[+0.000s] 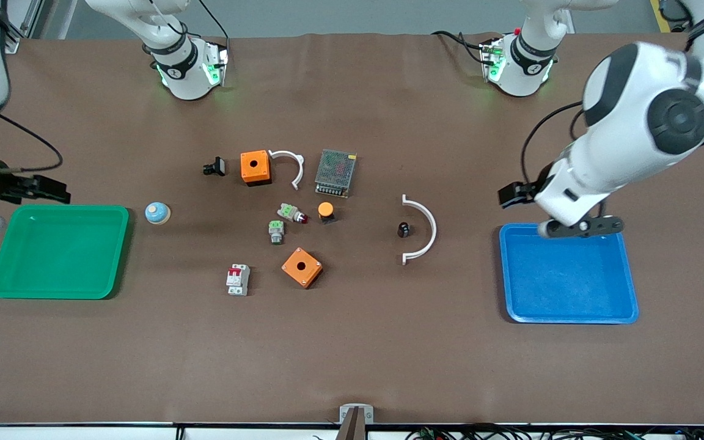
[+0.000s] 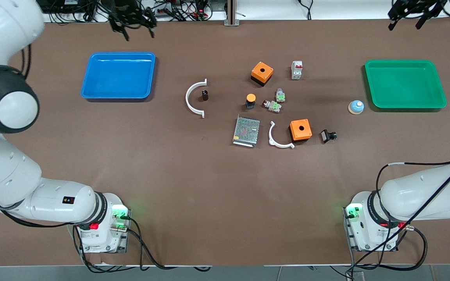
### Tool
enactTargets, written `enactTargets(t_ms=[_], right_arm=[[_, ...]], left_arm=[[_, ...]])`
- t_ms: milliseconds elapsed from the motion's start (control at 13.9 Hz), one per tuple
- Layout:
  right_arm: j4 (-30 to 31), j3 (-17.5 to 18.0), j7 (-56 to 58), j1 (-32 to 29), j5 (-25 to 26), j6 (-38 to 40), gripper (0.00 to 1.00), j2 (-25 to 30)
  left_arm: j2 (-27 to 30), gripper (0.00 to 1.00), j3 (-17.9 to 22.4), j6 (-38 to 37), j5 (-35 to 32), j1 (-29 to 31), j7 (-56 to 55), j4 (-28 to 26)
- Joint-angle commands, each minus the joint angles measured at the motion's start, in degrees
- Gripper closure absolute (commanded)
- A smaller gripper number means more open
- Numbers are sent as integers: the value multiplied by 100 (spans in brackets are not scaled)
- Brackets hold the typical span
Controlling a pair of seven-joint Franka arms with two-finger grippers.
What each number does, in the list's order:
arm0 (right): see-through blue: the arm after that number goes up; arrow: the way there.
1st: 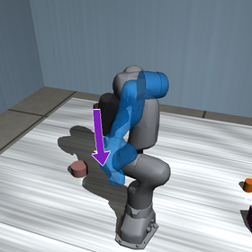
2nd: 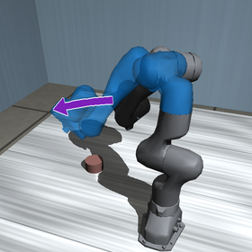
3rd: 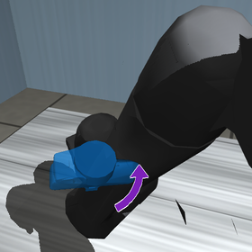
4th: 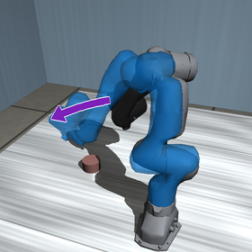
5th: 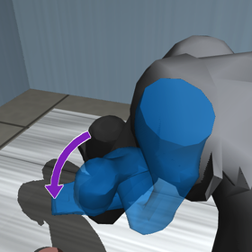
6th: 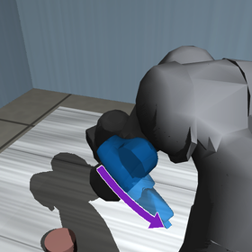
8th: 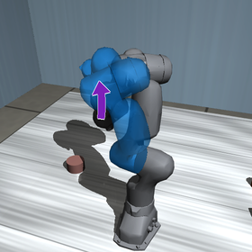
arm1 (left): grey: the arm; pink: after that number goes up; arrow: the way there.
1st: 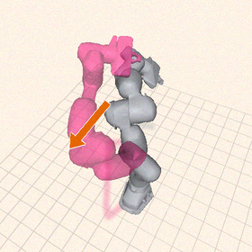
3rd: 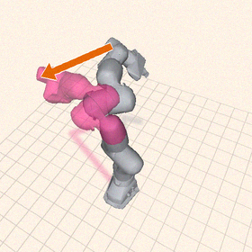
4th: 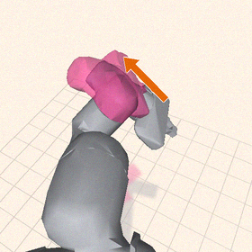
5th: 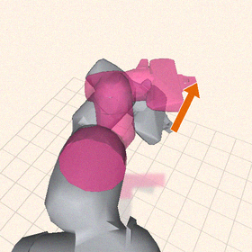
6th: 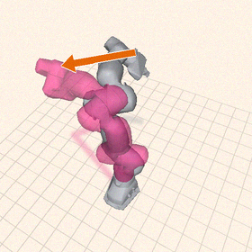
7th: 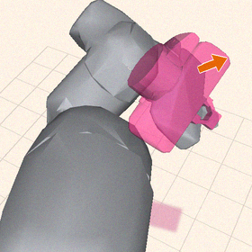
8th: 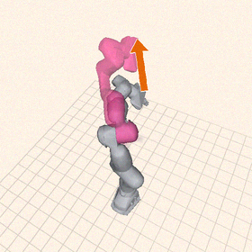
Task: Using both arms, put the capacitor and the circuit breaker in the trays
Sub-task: 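Move the left gripper toward the black capacitor while the right gripper reaches the breaker, then lower both grippers over the capacitor and the white circuit breaker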
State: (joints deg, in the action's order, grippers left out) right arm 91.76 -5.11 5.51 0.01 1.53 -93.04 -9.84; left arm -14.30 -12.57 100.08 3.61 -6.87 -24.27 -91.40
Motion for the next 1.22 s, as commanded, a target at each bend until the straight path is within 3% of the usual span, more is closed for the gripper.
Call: enactTargets(t_ms=[0, 431, 718, 1149], right_arm=[[-123, 28, -242, 262, 120, 67, 0, -79], [518, 36, -1367, 1403, -891, -1346, 0, -535], [527, 28, -1799, 2071, -883, -2278, 0, -1317], [361, 19, -1650, 2214, -629, -3421, 0, -2257]], left_arm=[[-344, 0, -26, 405, 78, -305, -647, 114], [-1196, 0, -18, 1496, -124, -1201, -2045, 70], [-1645, 0, -9, 1918, -150, -1589, -2388, 26], [-2015, 0, 0, 2444, -888, -1879, -2907, -359]])
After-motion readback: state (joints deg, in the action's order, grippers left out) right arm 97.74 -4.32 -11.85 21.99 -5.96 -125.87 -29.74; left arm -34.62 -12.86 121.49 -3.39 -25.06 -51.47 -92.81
